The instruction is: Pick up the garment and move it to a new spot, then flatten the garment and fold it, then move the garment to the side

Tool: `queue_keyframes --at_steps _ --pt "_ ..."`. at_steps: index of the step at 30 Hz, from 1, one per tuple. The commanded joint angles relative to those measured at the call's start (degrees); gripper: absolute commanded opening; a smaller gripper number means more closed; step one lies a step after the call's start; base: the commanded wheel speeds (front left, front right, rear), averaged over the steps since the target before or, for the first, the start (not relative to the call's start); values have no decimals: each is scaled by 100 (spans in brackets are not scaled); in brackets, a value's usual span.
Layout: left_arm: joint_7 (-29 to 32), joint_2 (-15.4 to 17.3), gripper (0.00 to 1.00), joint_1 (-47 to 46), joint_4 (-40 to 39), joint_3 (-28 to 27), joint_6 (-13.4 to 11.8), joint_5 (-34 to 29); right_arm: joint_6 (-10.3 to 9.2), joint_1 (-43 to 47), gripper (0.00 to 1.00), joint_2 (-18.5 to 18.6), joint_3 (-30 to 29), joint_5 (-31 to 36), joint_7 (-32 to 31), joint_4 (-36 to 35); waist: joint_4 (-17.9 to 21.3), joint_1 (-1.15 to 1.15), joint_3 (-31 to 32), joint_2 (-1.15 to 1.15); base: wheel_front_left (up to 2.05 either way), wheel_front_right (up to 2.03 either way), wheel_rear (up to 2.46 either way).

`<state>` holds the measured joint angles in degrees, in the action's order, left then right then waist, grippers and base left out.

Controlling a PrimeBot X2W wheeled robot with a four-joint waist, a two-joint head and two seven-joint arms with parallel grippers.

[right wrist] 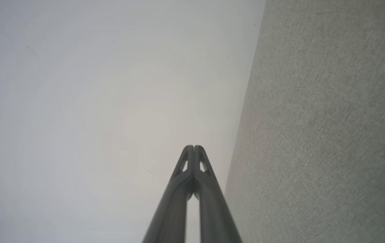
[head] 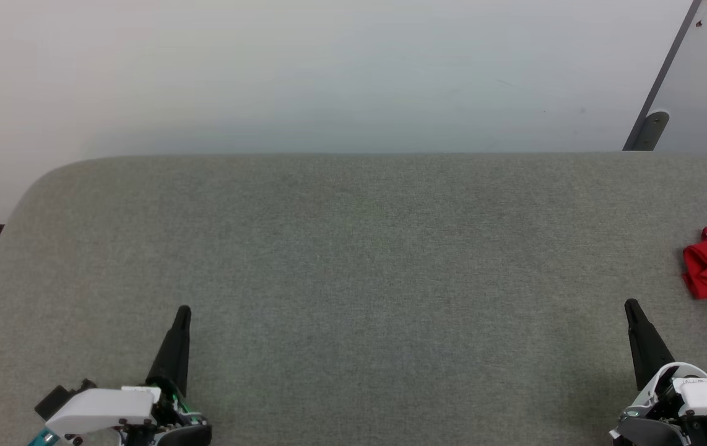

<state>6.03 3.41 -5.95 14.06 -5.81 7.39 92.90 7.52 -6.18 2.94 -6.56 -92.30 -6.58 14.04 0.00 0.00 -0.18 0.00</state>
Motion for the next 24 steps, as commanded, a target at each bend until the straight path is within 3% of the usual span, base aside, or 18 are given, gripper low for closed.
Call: queue_keyframes --at_steps 1,24 --pt "13 -9 0 -57 8 -14 18 13 -6 -15 0 -20 -3 -19 -14 0 0 0 0 0 0 0 0" --pt "35 -24 0 -60 7 -34 18 -14 -6 -15 0 -20 -2 -20 -13 0 0 0 0 0 0 0 0"
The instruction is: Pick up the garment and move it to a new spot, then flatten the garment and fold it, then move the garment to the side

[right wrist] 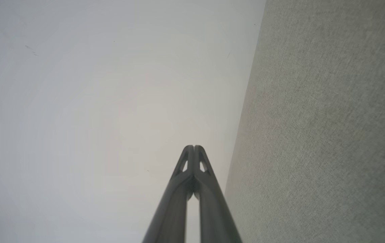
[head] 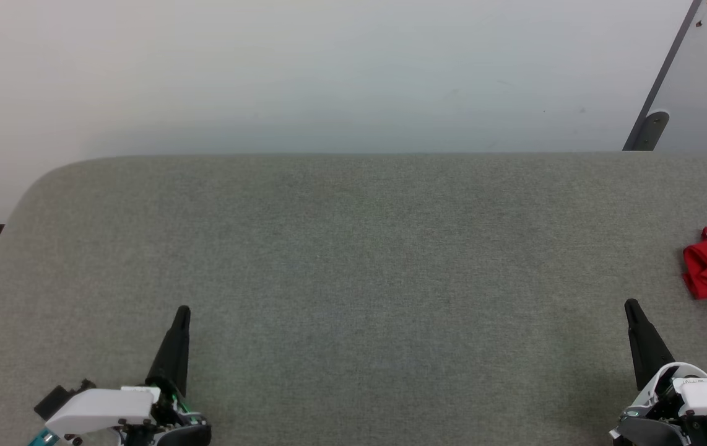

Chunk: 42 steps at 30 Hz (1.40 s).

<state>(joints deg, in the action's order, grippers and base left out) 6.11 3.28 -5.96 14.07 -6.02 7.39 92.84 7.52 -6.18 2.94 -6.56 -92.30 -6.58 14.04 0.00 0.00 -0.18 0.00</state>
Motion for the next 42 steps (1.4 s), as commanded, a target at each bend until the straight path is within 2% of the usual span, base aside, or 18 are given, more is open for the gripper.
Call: queue_keyframes --at_steps 1,42 --pt "27 -11 0 -59 6 -14 18 -8 -6 -15 0 -20 -2 -20 -13 0 0 0 0 0 0 0 0" --pt "40 -27 0 -60 7 -39 18 -33 -6 -15 0 -20 -1 -21 -12 0 0 0 0 0 0 0 0"
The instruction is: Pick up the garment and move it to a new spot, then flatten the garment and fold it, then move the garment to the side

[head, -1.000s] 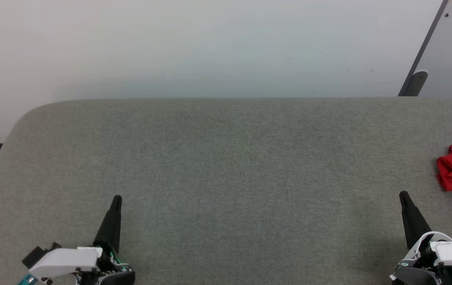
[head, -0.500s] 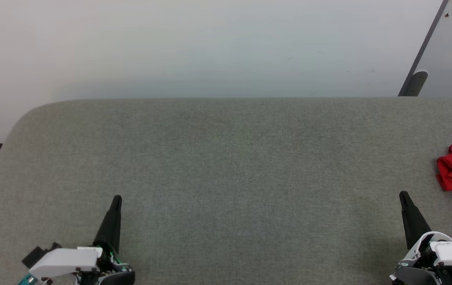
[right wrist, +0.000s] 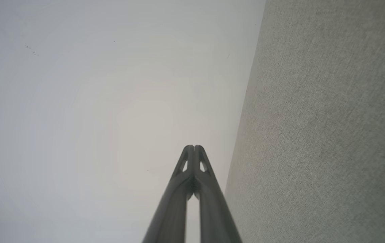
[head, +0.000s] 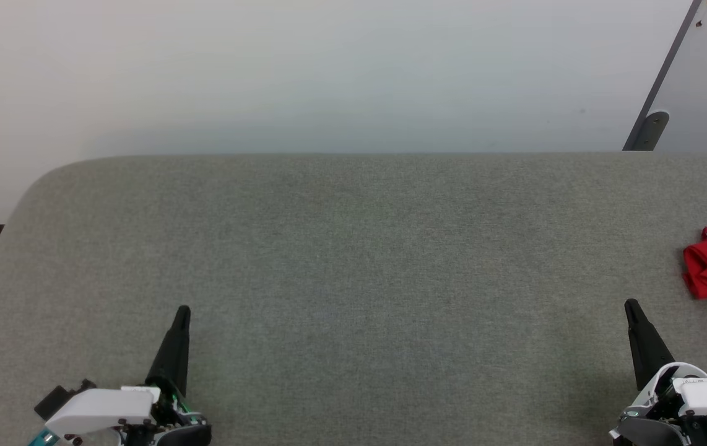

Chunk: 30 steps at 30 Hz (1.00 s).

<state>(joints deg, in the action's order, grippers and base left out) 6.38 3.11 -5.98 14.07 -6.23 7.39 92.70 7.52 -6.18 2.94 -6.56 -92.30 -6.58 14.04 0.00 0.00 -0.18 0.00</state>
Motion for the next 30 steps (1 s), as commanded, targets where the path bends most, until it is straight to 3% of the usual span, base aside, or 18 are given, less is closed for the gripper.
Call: queue_keyframes --at_steps 1,30 --pt "14 -11 0 -58 7 -17 18 -19 -6 -15 0 -20 -1 -21 -12 0 0 0 0 0 0 0 0" --pt "17 -17 0 -59 7 -28 18 -34 -6 -15 0 -19 0 -22 -11 0 0 0 0 0 0 0 0"
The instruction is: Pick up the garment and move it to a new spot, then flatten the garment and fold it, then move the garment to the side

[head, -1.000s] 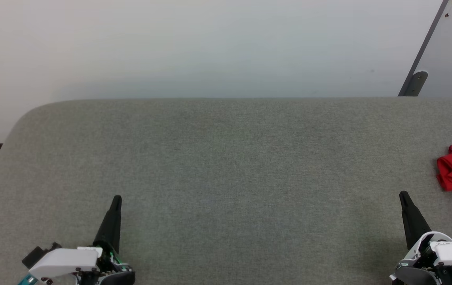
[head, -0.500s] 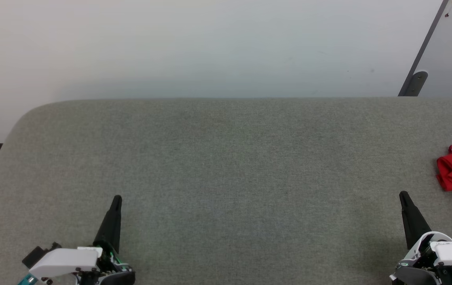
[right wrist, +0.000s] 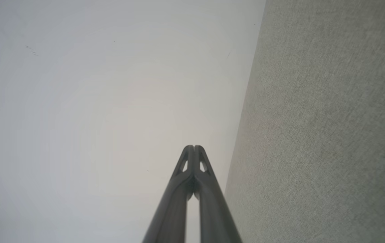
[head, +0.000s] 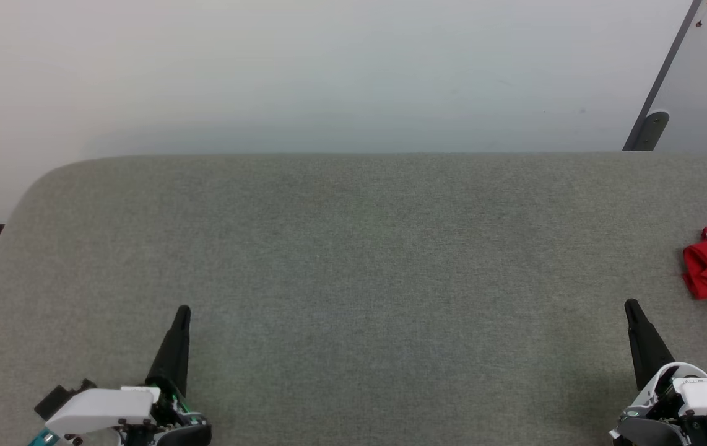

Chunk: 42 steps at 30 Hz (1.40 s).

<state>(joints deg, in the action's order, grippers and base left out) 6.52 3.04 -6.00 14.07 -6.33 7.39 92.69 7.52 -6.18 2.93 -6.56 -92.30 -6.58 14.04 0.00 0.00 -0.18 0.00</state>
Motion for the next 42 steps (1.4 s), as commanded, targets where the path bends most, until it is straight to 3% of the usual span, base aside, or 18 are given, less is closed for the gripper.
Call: queue_keyframes --at_steps 1,42 --pt "3 -10 0 -58 7 -18 18 -33 -6 -15 0 -18 0 -22 -11 0 0 0 0 0 0 0 0" --pt "14 -17 0 -59 7 -26 18 -40 -6 -14 0 -18 1 -22 -10 0 0 0 0 0 0 0 0"
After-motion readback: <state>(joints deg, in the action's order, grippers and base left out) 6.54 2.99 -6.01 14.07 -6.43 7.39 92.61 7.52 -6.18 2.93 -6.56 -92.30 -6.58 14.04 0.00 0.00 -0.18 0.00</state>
